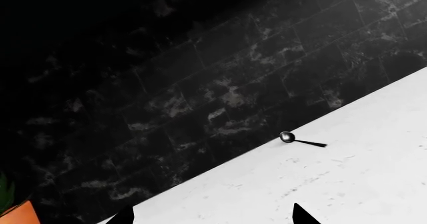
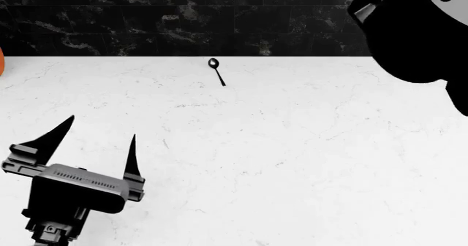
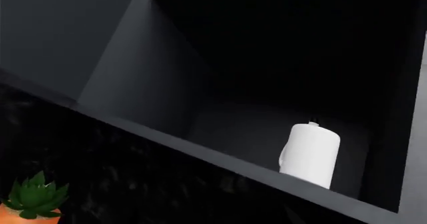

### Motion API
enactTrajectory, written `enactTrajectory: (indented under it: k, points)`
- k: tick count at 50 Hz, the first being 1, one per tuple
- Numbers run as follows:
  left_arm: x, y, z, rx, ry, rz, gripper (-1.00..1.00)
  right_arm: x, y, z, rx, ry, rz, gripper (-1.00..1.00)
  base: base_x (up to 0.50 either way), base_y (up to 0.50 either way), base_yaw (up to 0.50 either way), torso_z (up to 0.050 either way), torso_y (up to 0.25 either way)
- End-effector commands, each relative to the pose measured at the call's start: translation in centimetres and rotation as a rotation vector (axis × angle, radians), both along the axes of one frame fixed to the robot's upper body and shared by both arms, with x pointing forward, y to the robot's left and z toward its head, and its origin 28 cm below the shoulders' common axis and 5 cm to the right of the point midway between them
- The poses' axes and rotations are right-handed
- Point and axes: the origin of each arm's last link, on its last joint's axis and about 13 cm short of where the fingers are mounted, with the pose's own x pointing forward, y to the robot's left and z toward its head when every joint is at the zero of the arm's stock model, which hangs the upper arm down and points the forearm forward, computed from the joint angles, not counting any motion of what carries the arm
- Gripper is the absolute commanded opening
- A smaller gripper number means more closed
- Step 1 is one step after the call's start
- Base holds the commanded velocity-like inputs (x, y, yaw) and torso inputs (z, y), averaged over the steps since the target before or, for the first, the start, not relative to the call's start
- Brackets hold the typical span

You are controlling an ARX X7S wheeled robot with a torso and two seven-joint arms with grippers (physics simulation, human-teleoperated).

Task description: A wet mug is on the counter and needs to be dried. Pick it up and place it upside down in the open cabinet.

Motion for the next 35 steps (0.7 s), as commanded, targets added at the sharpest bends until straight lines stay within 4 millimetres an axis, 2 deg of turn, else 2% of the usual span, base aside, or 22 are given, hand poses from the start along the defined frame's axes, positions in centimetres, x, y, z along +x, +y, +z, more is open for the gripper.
enactTrajectory:
  k: [1,19,35]
  points:
    - [0.1,0.1,0.4,-0.002,-0.01,0.004,1.0,0.5,-1.1,-2.2,0.012,0.043,-0.054,1.0,0.0,0.0,0.0,0.0,0.0]
    - [0.2,0.0,0.3,-0.02,-0.013,-0.001,1.0,1.1,-2.4,-6.1,0.029,0.139,-0.155,1.0,0.0,0.0,0.0,0.0,0.0]
    - [0.2,0.0,0.8,-0.029,-0.03,-0.001,1.0,1.0,-2.8,-8.7,0.024,0.207,-0.183,1.0,0.0,0.0,0.0,0.0,0.0]
